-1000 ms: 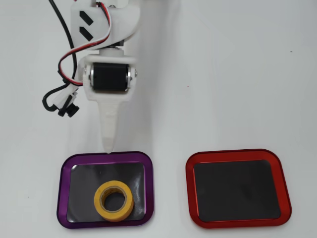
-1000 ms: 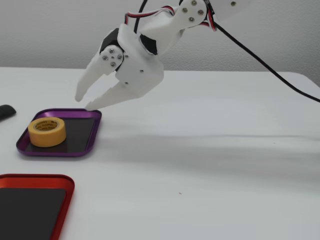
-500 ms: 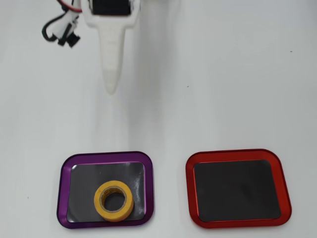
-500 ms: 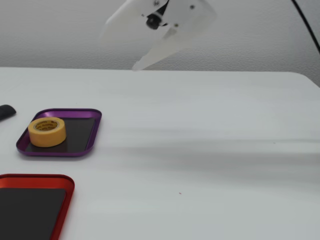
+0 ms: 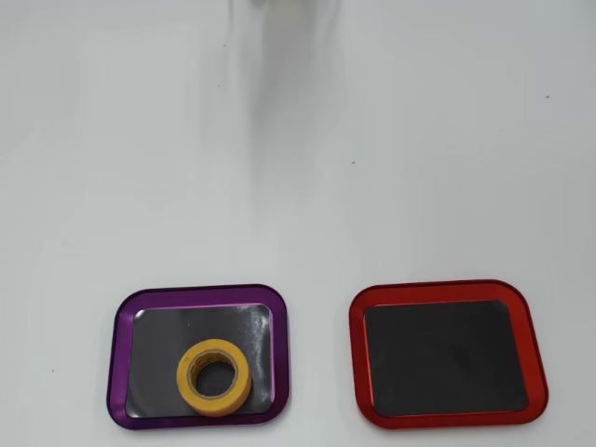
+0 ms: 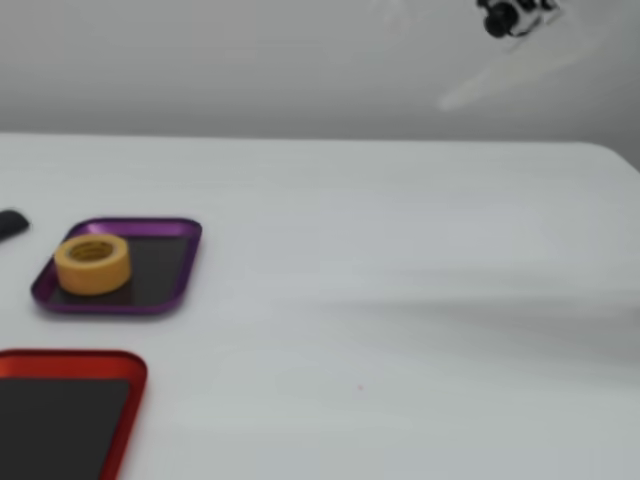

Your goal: Grasp a tape and put it in the right purple dish.

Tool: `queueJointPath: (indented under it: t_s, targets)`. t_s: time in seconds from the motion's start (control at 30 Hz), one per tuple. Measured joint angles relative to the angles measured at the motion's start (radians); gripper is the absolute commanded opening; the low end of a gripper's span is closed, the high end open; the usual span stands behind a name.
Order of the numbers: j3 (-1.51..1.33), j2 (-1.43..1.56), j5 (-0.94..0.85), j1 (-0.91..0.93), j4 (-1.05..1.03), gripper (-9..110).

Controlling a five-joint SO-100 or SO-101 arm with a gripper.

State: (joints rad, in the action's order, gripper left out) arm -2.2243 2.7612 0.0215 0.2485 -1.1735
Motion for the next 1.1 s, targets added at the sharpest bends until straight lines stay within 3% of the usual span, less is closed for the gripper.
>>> queueJointPath:
  t_s: [0.43, 0.6, 0.73, 1.1]
  targets:
    - [-0.727, 0.578, -0.034, -0.006, 0.014, 19]
    - [-0.801, 0.58, -0.034, -0.011, -0.04, 17]
    - [-0.807, 0.58, -0.034, -0.011, -0.071, -1]
    - [-0.807, 0.58, -0.034, -0.011, -0.084, 0]
